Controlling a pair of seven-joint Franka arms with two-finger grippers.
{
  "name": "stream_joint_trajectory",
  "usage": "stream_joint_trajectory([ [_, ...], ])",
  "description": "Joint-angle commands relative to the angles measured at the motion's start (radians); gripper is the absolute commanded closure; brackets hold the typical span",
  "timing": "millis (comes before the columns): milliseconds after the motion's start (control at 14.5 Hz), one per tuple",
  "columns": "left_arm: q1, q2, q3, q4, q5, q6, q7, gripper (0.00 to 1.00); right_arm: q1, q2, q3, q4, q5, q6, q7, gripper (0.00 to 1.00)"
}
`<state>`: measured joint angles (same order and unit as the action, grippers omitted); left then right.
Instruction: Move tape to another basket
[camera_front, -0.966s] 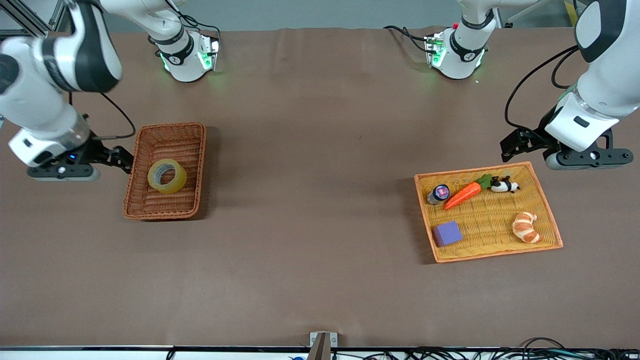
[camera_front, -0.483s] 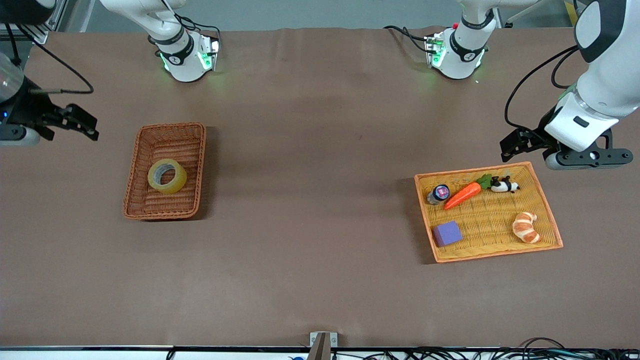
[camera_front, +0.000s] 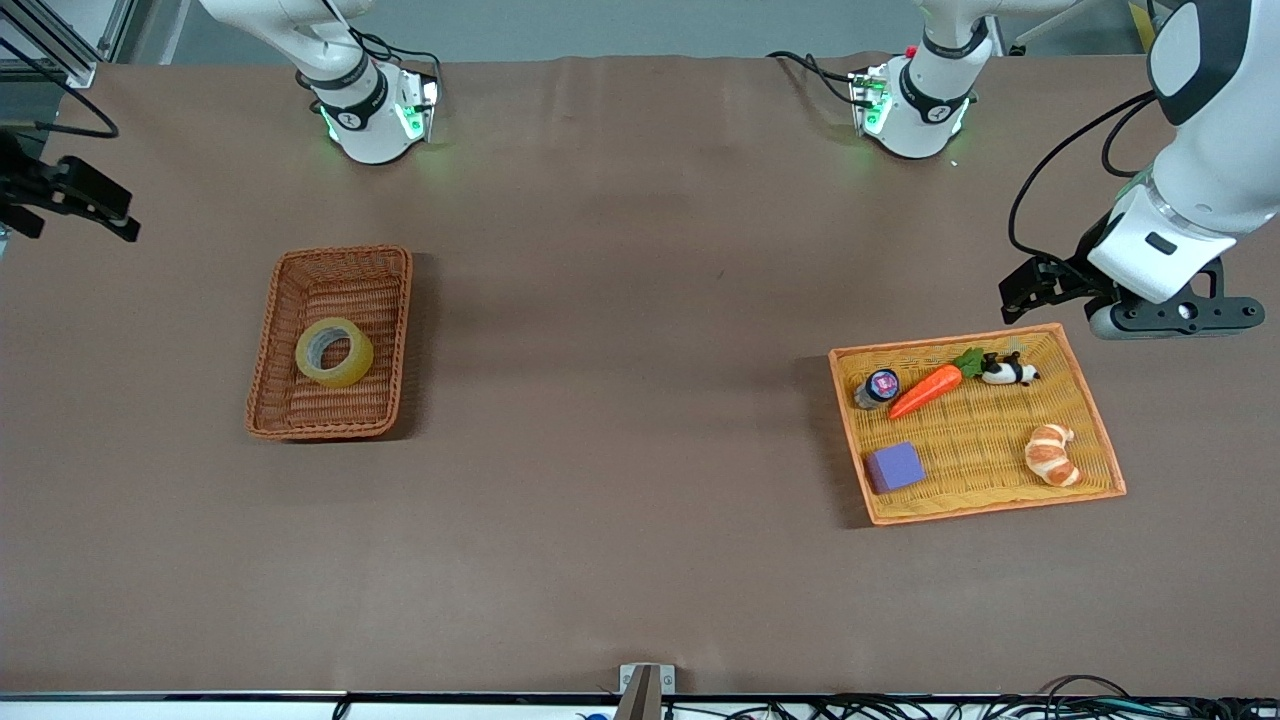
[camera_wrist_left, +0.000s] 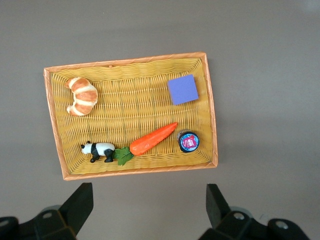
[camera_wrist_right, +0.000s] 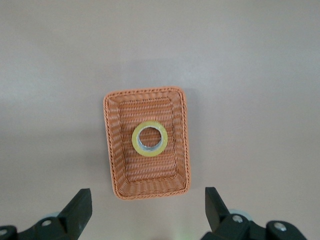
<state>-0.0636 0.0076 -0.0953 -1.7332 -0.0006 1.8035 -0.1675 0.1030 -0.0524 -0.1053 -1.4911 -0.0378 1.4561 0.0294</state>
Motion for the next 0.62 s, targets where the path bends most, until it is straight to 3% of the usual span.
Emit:
stream_joint_trajectory([
  [0, 0.001, 0.002, -0.004, 0.012, -0.001, -0.007, -0.001, 0.01, -0.002, 0.068, -0.008, 0.071, 0.012, -0.016, -0.008, 0.0],
  [552, 0.004, 0.002, -0.004, 0.02, 0.001, -0.009, -0.001, 0.01, -0.002, 0.091, -0.008, 0.072, 0.006, -0.008, -0.082, 0.0],
])
